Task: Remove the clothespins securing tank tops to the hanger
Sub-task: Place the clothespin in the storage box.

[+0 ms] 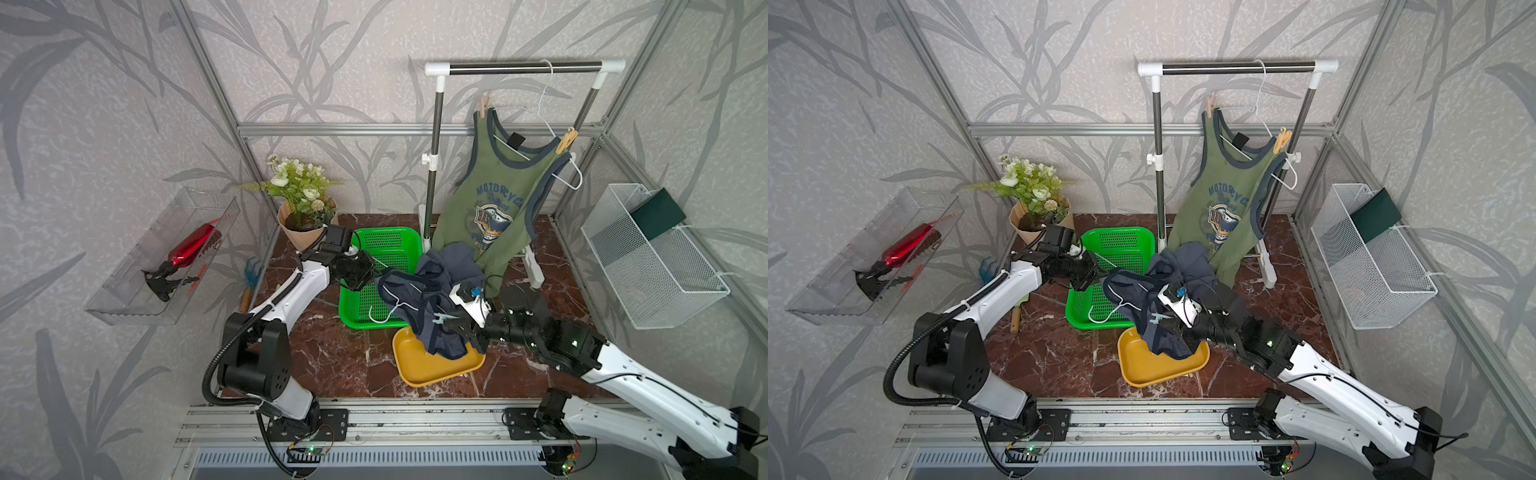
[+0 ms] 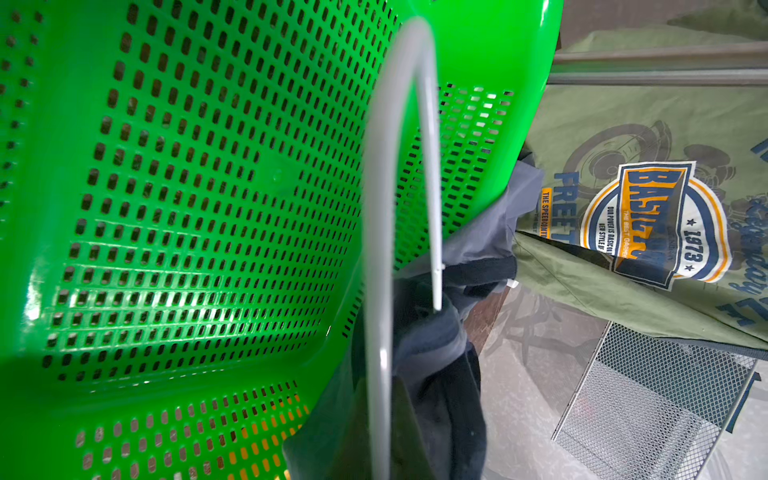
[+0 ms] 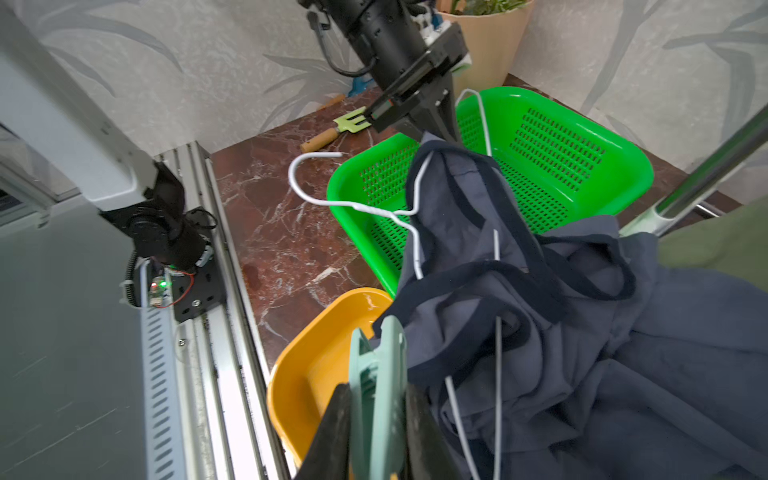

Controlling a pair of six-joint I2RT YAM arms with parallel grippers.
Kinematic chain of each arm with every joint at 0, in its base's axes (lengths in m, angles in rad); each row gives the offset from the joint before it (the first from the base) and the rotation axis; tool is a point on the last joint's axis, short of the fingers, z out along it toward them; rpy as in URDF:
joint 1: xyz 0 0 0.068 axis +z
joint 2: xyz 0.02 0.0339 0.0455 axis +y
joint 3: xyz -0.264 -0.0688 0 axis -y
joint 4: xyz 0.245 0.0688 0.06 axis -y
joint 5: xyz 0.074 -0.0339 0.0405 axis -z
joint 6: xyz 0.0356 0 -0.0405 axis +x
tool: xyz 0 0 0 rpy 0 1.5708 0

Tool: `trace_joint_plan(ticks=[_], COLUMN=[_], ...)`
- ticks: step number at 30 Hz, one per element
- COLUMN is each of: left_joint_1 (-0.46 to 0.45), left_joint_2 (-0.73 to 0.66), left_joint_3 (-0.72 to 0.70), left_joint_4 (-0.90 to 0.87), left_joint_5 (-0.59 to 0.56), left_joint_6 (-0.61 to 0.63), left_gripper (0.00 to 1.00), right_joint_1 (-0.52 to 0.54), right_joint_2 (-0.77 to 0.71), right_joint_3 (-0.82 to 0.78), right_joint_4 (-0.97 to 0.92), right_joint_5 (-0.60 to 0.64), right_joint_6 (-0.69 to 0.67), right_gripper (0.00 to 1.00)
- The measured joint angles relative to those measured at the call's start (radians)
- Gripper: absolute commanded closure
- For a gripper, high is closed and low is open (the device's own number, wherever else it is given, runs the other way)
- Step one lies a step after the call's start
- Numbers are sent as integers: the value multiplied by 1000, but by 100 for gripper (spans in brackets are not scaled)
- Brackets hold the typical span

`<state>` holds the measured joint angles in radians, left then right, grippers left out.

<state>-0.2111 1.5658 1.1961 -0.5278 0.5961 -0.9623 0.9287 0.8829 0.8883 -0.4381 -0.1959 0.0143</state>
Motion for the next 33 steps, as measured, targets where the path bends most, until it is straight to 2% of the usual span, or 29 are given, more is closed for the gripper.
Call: trace_joint_plan(ticks=[4,7,9,11,13,15,20,27,29,33], left_joint_1=[3,4,4,4,4,4,4,4,4,4], left_joint_2=[0,0,0,0,0,0,0,0,0,0], left_joint_3=[0,0,0,0,0,0,0,0,0,0], left_joint_4=[6,6,7,8,8,8,10,15,18,19], left_joint_5=[0,0,0,0,0,0,0,1,1,1], left_joint_6=[-1,-2,-3,-3,-3,-3,-3,-5,-6,-8], left_gripper=[100,100,100,100,100,100,100,100,100,100], right_joint_1=[177,236,244,247,247,247,249,253,253,250], right_joint_2=[22,73,113,158,205,243,267,99,123,309], right_joint_3=[-35,-100,-141,-170,-175,-169,-84,89,168,338], right_joint_4=[-11,3,17,33,38,38,-77,-214,-230,-201], right_joint_5=[42,65,82,101,122,136,180,283,304,326], right_joint_6=[58,100,125,145,161,165,166,135,101,-5], right_gripper=[95,95,90,69,40,30,24,19,18,18])
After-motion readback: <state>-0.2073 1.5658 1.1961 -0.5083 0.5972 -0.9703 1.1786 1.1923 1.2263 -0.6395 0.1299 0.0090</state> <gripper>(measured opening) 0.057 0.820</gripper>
